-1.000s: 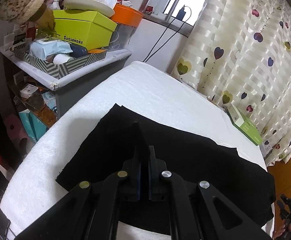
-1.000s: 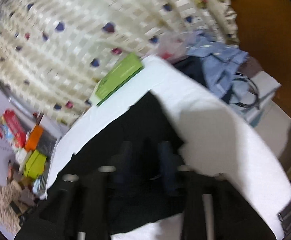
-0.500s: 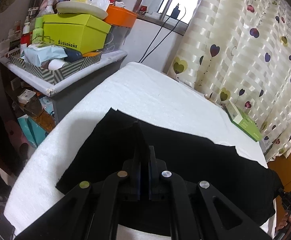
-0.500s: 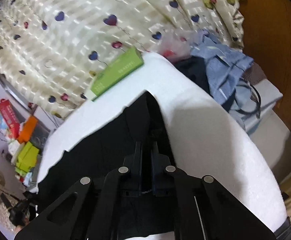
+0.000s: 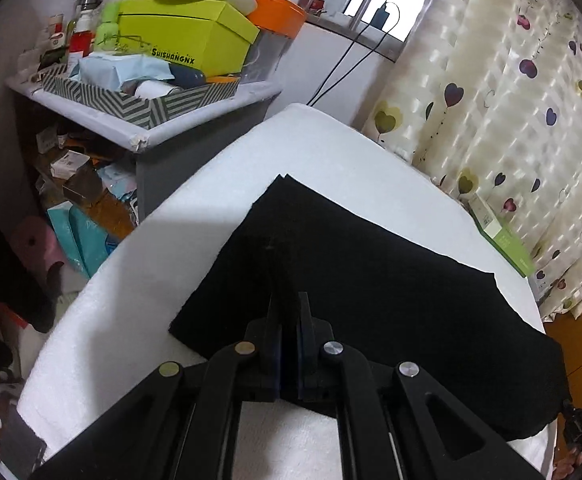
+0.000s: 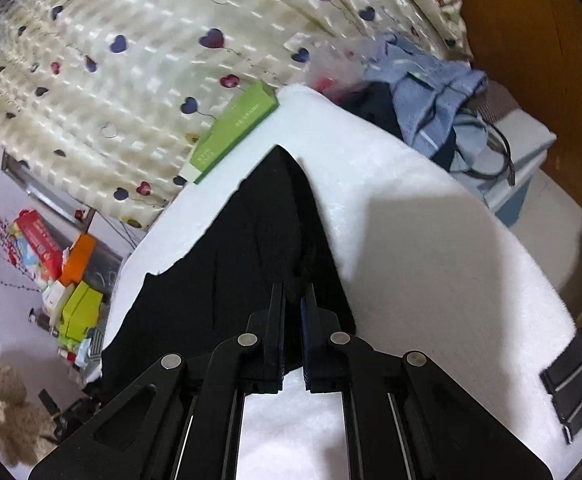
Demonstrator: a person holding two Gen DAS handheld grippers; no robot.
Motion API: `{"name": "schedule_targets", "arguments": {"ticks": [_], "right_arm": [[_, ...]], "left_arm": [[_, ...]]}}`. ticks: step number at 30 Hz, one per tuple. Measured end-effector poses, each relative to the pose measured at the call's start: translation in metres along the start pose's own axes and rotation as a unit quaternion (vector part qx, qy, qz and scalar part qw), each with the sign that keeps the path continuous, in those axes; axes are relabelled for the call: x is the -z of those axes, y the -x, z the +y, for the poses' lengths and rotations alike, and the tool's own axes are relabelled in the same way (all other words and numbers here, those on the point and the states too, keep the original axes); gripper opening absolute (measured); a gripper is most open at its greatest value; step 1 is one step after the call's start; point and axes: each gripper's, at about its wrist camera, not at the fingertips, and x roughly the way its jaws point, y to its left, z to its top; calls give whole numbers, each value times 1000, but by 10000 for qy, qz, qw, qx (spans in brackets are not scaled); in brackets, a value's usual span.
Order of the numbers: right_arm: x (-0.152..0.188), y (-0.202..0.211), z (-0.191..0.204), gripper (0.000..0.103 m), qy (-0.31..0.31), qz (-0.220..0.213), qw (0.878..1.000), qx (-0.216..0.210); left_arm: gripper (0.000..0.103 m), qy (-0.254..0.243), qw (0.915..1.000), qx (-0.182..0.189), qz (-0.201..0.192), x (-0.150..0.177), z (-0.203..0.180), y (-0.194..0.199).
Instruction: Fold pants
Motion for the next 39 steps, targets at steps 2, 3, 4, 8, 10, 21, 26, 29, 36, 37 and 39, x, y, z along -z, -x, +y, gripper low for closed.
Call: {"name": "schedule_targets", "arguments": {"ticks": [2,3,4,8,10,21,26,29,36,37,39], "right_arm": [[-2,5,7,7,151,-61,9999,-15],[-2,5,10,7,219,-79,9997,5],[-2,3,9,7,264,-66,9996,55],[3,-9,-7,10,117,162,9996,196],[2,-4,-8,18,165,169,9996,162],[3,25,58,22,1740,-547,9817,551],[33,-26,102,42,2720,60,9614,413],[47,-49,106,42,3059,428,9496,537],[55,-49,87,43,3615,729,9242,993],[52,-50,89,43,3648,716,9226,1027],[44,-55,100,43,3685,623,9228,932]], "left_arm": [[6,-15,9999,41,-91,-2,-2,5],[6,-73,9999,28,-133,-2,-4,6],[6,-138,9998,-8,-133,-1,-6,6],[7,-65,9998,-32,159,7,2,-2],[11,-11,9999,-24,160,7,6,2],[11,-310,9981,-401,-356,-4,-13,42],[11,-1062,9938,332,42,11,-84,22],[11,-1573,9857,451,394,29,-114,-2],[11,-1693,9794,652,882,39,-117,-15],[11,-1673,9794,719,871,36,-121,-15],[11,-1769,9788,703,759,28,-134,-17]]}}
